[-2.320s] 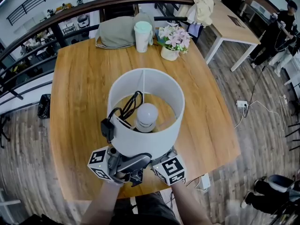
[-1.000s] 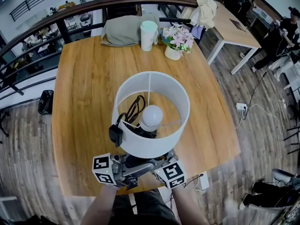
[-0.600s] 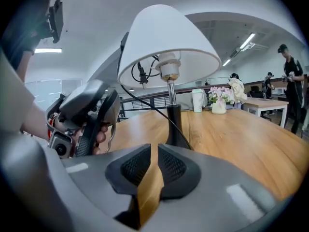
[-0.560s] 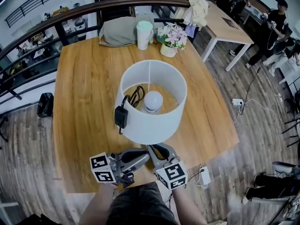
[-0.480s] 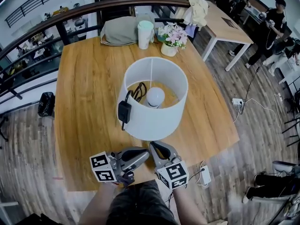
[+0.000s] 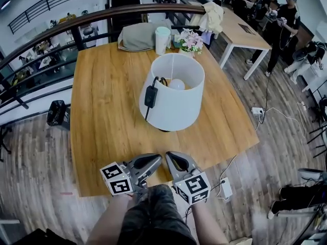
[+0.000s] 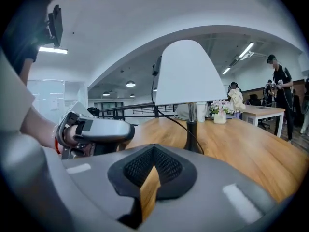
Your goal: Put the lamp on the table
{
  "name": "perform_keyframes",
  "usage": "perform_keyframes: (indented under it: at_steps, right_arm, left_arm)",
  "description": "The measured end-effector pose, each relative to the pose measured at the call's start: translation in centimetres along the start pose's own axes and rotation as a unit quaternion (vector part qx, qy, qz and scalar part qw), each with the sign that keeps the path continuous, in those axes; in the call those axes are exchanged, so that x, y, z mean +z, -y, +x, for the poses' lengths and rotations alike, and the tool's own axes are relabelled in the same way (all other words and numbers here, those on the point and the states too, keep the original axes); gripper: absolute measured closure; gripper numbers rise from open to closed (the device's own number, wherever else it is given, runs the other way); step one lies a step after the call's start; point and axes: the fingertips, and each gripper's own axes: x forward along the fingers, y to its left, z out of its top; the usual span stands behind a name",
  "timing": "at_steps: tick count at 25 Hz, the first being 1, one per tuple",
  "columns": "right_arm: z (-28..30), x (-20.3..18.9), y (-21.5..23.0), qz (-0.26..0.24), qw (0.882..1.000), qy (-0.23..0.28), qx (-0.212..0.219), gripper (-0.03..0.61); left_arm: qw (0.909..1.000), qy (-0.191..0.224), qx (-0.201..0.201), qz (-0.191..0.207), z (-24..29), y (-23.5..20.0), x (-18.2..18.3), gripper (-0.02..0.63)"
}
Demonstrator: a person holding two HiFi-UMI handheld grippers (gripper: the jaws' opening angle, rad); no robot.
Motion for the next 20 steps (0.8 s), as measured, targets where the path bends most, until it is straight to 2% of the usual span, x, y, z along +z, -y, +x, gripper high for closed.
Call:
perform_keyframes:
  at_steps: [11,20]
  right_arm:
    - [-2.6,3.1,-2.2,-0.021,0.999,0.036,-0.032,0.571]
    - [-4.8,4.1,-4.1,-0.032,0.996,0.062,-0.060,0.571]
  left_arm:
    - [0.9949,0.019,0.059,0.079,-2.9,1.6,2.0,0.617]
    - [0.9814,0.015,0.106,0.159,-5.4,3.1,2.6,0.617]
